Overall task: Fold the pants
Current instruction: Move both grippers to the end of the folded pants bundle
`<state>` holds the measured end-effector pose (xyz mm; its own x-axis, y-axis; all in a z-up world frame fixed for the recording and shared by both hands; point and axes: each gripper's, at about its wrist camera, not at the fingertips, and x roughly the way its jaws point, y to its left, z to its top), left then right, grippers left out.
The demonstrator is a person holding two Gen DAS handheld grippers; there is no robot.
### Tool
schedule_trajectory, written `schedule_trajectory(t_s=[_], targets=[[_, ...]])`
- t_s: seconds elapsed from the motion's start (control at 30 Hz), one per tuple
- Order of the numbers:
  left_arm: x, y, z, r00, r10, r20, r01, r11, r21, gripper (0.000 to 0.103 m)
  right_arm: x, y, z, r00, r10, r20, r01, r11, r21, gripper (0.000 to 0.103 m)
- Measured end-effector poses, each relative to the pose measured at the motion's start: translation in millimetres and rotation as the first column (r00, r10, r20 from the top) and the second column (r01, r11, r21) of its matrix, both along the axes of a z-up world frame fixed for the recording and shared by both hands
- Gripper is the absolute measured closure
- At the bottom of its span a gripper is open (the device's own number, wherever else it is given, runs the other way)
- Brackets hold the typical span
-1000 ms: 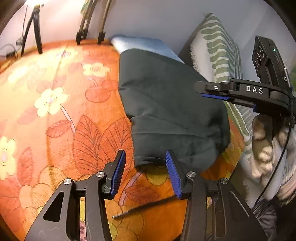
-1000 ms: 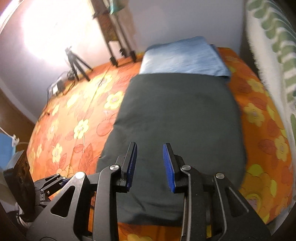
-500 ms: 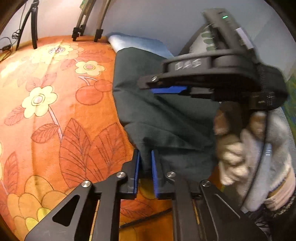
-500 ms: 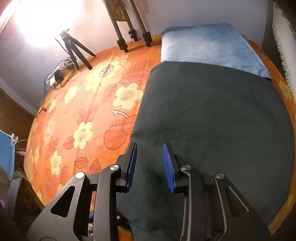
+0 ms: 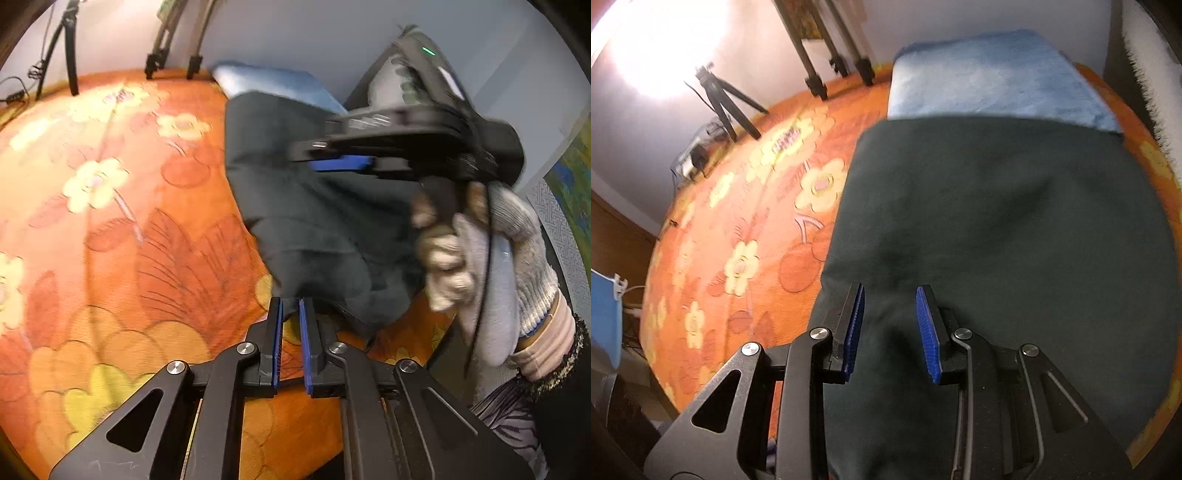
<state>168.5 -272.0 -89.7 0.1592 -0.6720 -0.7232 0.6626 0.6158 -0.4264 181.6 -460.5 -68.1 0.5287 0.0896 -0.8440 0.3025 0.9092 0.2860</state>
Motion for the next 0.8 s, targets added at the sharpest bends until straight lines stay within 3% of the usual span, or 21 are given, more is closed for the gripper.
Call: schedule_trajectory(t_s=[0.07,0.13,0.2,0.3,0.5,0.6,0.7,0.8], targets=[[5,7,7,1.0,0.015,0.017,-0.015,1.0,-0.013,0.095,-17,-10,15,0.999,-0.03,0.04,0.03,1.0,0.002,0.062],[13,17,16,0.998,0.048,0.03,-0.047,0.998,-0.036,0.092,-37,-19,28,0.996,-0.058,0.072,0.057,0.998,0.015,0.061],[22,20,22,0.997,0.078,0.023,-0.077,0.996,-0.049,0.076,-56,-24,38,0.993,-0.082,0.088,0.082,0.997,-0.002,0.061],[31,21,33,0.993,0.106,0.046,-0.104,0.993,-0.051,0.068,-83,-29,46,0.987,-0.128,0.1,0.132,0.991,-0.034,0.06],[47,8,43,0.989,0.139,0.043,-0.136,0.988,-0.078,0.064,-106,-34,55,0.986,-0.136,0.095,0.143,0.987,-0.074,0.06],[47,-2,37,0.991,0.125,0.046,-0.122,0.99,-0.064,0.064,-107,-43,44,0.985,-0.142,0.096,0.146,0.989,-0.039,0.06],[49,-10,28,0.994,0.102,0.047,-0.1,0.994,-0.035,0.064,-103,-58,18,0.99,-0.14,0.031,0.14,0.99,-0.028,0.06],[55,-21,16,0.996,0.082,0.033,-0.082,0.997,0.011,0.064,-106,-66,6,0.994,-0.112,0.02,0.112,0.994,-0.001,0.06]])
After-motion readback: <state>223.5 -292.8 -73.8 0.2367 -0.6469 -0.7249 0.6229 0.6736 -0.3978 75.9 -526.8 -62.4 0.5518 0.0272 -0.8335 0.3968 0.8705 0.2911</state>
